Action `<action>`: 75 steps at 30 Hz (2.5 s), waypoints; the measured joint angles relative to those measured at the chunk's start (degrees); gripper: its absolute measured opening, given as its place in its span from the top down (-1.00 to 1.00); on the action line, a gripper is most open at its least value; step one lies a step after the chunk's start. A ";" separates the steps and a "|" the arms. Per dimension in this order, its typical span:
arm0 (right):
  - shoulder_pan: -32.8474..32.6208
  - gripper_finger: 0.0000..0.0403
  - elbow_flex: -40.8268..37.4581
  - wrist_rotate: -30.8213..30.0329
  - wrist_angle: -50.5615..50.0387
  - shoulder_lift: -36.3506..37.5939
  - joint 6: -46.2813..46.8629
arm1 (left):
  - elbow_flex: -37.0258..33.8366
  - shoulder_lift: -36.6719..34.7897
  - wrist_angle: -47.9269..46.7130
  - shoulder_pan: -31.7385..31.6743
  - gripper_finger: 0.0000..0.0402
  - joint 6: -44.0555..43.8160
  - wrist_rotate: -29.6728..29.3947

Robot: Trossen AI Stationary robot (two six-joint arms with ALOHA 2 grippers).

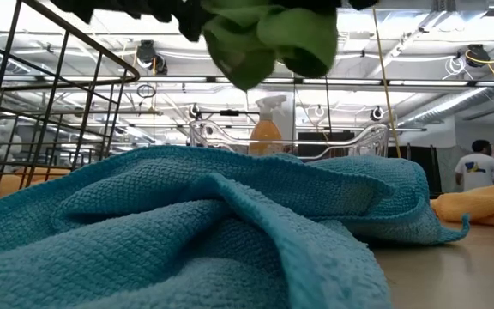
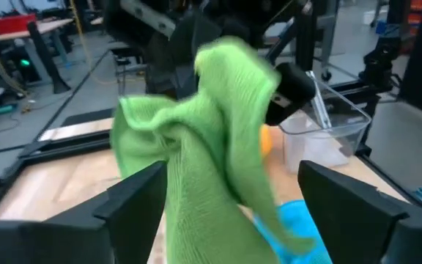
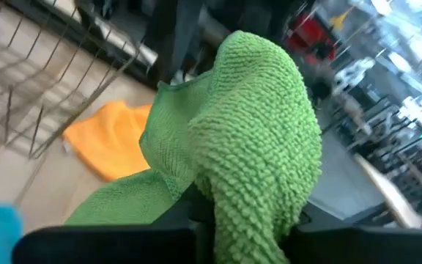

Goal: Sort microfiber towel by color & place in baskets
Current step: Put the right green towel into the top transparent bin

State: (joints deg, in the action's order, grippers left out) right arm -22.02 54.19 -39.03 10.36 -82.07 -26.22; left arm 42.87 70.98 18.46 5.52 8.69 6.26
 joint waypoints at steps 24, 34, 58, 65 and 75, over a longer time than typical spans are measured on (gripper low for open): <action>1.62 0.77 -0.02 16.62 2.98 2.20 -6.40 | -0.11 6.58 15.51 4.22 -0.42 -0.88 3.23; 3.78 0.77 -0.02 11.73 5.59 2.17 -4.41 | -0.09 11.41 20.04 3.22 -0.42 -1.49 -6.68; 4.23 0.69 0.00 12.63 13.74 1.09 -6.00 | 0.61 13.97 27.21 1.90 -0.03 -3.46 -0.68; 4.72 0.69 0.02 13.47 15.18 -1.34 -7.03 | 4.54 19.37 27.31 1.84 0.34 -1.93 -0.50; 2.29 0.46 0.07 2.16 12.76 -1.52 -2.76 | 5.03 19.69 24.50 -0.31 0.86 -1.99 0.37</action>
State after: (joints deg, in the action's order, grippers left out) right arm -19.73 54.26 -36.87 23.13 -83.59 -28.98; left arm 47.90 90.67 42.96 5.21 6.70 6.64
